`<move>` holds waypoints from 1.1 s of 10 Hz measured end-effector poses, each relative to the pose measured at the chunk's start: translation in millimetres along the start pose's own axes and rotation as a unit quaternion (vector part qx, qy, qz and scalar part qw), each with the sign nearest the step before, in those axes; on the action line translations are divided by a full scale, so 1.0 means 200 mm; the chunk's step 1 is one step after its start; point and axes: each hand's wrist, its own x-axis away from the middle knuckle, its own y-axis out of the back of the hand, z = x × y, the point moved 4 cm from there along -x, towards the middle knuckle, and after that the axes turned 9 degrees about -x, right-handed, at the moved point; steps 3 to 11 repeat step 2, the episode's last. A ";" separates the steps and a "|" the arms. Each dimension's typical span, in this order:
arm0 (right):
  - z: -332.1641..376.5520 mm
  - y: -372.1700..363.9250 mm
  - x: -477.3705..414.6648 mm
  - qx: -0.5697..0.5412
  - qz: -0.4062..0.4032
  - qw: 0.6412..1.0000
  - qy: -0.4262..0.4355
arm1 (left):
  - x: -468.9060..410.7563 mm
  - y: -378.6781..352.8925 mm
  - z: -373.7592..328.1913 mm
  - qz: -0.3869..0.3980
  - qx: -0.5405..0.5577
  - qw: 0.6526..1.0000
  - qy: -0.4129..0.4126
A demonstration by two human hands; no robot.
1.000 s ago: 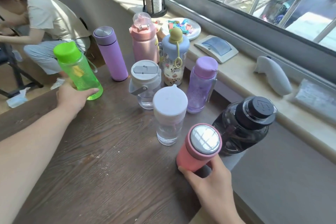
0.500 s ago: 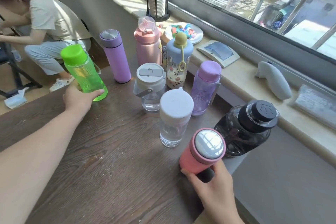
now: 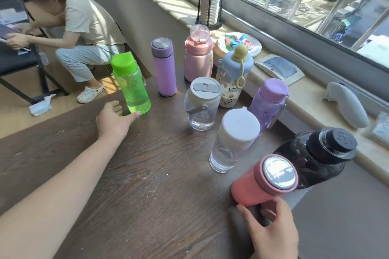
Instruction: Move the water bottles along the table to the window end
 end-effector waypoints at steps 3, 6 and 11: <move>0.07 -0.18 0.19 -0.029 -0.068 0.997 -0.017 | 0.20 0.19 0.08 -0.031 0.005 0.998 -0.049; 0.07 -0.18 0.19 -0.029 -0.068 0.997 -0.017 | 0.20 0.19 0.08 -0.031 0.005 0.998 -0.049; 0.07 -0.18 0.19 -0.029 -0.068 0.997 -0.017 | 0.20 0.19 0.08 -0.031 0.005 0.998 -0.049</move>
